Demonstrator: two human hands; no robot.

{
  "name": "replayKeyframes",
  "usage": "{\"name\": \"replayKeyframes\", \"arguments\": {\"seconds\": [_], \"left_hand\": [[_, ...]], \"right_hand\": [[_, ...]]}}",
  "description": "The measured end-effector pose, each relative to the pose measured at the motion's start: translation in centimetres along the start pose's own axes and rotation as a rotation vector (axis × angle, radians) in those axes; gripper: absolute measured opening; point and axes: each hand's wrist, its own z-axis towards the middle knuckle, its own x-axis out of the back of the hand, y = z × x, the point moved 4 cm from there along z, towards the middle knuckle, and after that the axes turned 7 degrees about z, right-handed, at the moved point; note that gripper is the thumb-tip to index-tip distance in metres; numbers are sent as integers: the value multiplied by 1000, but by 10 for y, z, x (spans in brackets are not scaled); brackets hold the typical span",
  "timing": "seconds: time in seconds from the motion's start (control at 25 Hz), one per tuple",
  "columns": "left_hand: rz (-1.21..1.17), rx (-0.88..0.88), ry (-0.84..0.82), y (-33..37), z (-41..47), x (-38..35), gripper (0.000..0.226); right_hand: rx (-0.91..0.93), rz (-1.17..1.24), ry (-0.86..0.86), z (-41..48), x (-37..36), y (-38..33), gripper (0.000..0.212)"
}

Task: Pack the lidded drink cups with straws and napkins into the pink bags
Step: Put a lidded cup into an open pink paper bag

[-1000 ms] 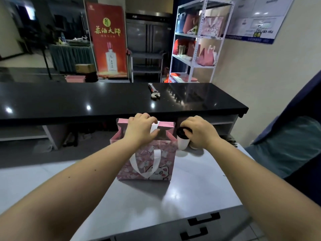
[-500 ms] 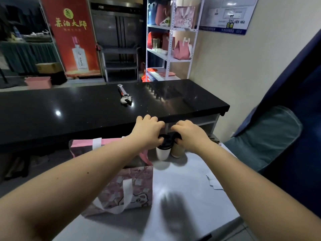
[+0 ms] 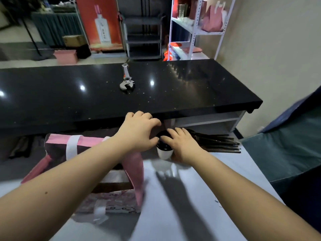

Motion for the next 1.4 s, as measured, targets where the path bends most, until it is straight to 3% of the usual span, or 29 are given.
{"name": "replayKeyframes", "arguments": {"seconds": [0.08,0.32,0.6,0.76,0.92,1.04,1.2,1.4], "left_hand": [[15,5,1,-2,-4,1,49],[37,68,2,-9,-18,9,51],[9,180,-2,-24,-35,16,52],[-85,195,30,-31,-42,25,55],[-247,142,126,-54,-67,46,52],[-294,118,160,-82,-92,52,46],[-352,61,129,-121,-132,50,34],[-447,4,-71,-165,-170,25,20]], "right_hand": [[14,-10,-59,15,-10,3,85],[116,53,-58,33,-20,-8,65],[213,95,217,12,17,-24,80],[114,148,245,-10,48,-31,85],[-32,314,389,-35,93,-46,83],[-68,310,483,-36,123,-73,75],[-40,231,572,-33,156,-120,71],[8,401,546,-32,174,-186,85]]}}
